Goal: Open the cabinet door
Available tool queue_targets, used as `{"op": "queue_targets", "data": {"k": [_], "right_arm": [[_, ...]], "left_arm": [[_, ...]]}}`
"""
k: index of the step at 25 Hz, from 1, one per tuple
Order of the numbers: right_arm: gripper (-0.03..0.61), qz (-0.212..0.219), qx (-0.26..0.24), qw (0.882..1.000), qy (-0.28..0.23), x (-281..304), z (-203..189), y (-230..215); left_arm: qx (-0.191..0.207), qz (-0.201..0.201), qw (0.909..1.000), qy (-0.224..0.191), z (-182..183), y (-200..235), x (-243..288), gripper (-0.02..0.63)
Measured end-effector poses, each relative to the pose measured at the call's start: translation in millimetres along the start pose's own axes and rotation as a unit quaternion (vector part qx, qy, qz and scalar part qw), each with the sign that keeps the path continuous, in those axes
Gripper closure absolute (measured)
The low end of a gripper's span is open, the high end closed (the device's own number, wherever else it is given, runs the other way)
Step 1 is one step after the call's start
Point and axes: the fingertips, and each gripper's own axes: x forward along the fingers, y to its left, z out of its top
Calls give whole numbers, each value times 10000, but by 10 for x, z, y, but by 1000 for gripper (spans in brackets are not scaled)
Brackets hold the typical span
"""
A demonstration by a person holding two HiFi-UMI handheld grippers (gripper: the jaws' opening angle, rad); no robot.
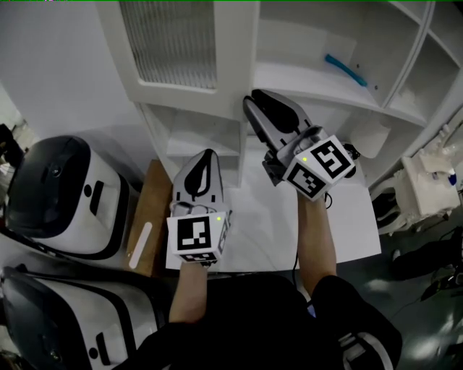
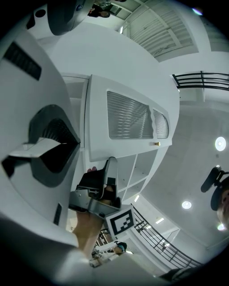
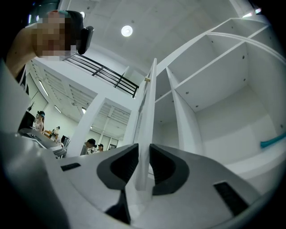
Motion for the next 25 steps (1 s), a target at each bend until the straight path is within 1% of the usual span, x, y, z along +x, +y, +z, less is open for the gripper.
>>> {"op": "queue_targets", "data": {"k": [4, 13, 19, 23, 25], "right_arm": [[491, -43, -2, 10000, 28, -28, 20, 70], [499, -122, 51, 9999, 24, -68, 62, 277], [499, -342, 124, 9993, 36, -95, 94, 352], [499, -520, -40, 9986, 88, -101, 98, 453], [499, -569, -36, 9983, 74, -105, 106, 494]], "left_arm": [[-61, -105, 9999, -5, 48, -46, -45, 600], [-162, -288, 9994, 49, 54, 48, -171, 600], [-325, -464, 9982, 174, 42, 122, -243, 600], [-357, -562, 9976, 161, 56, 174, -330, 600], [-381, -591, 9974, 180, 43, 202, -377, 600]]}}
